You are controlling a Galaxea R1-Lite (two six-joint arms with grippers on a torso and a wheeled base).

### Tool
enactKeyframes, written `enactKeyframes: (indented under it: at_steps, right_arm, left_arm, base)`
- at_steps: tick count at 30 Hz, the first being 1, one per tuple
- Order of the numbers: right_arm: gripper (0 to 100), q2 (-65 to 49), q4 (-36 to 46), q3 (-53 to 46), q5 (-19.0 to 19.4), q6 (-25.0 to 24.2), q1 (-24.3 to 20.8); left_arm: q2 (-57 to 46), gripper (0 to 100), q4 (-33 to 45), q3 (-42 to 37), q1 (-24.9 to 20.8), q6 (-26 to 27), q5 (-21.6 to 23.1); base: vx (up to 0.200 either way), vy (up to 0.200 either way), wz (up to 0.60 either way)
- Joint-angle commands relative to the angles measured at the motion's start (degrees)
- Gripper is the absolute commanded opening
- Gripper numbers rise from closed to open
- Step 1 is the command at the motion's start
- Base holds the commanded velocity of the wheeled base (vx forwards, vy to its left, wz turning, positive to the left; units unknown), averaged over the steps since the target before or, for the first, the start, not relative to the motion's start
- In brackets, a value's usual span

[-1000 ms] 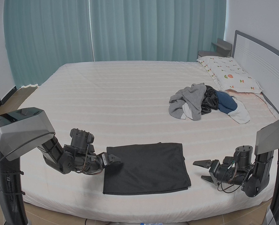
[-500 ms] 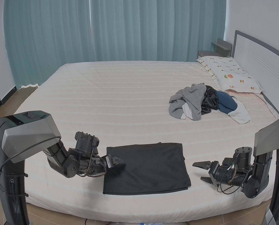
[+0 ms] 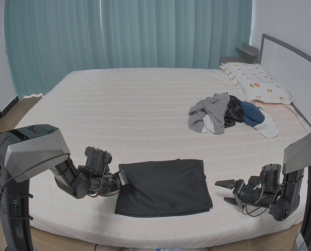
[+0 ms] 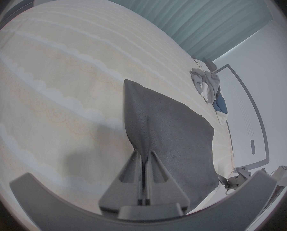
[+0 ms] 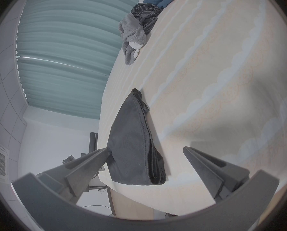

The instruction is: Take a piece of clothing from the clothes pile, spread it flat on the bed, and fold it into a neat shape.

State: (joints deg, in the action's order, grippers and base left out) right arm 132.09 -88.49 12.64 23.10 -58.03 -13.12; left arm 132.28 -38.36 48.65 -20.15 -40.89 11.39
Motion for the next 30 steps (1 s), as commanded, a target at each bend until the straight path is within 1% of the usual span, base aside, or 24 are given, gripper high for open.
enactKeyframes:
  at_steps: [1,5,10,17,30]
  right_arm:
    - [100,0.01,-0.01,0.01,0.01,-0.07,0.02]
    - [100,0.01,-0.01,0.01,0.01,-0.07,0.02]
    - [100,0.01,-0.01,0.01,0.01,-0.07,0.02]
    - [100,0.01,-0.01,0.1,0.01,-0.07,0.02]
    - [100,0.1,-0.01,0.19,0.01,-0.07,0.02]
  left_arm:
    - [0.08,0,-2.59,-1.54,0.02,-0.16,-0.75]
    - [0.26,0,-4.97,-2.51,0.02,-0.25,-1.1]
    - [0.17,0,-5.14,-2.77,0.02,-0.42,-1.19]
    - [-0.36,0,-5.23,-2.77,-0.15,-3.06,-1.1]
    - [-0.36,0,-5.23,-2.69,-0.15,-3.23,-1.19]
  base:
    - [0.0,0.0,0.0]
    - [0.0,0.0,0.0]
    - [0.0,0.0,0.0]
    - [0.0,0.0,0.0]
    - [0.0,0.0,0.0]
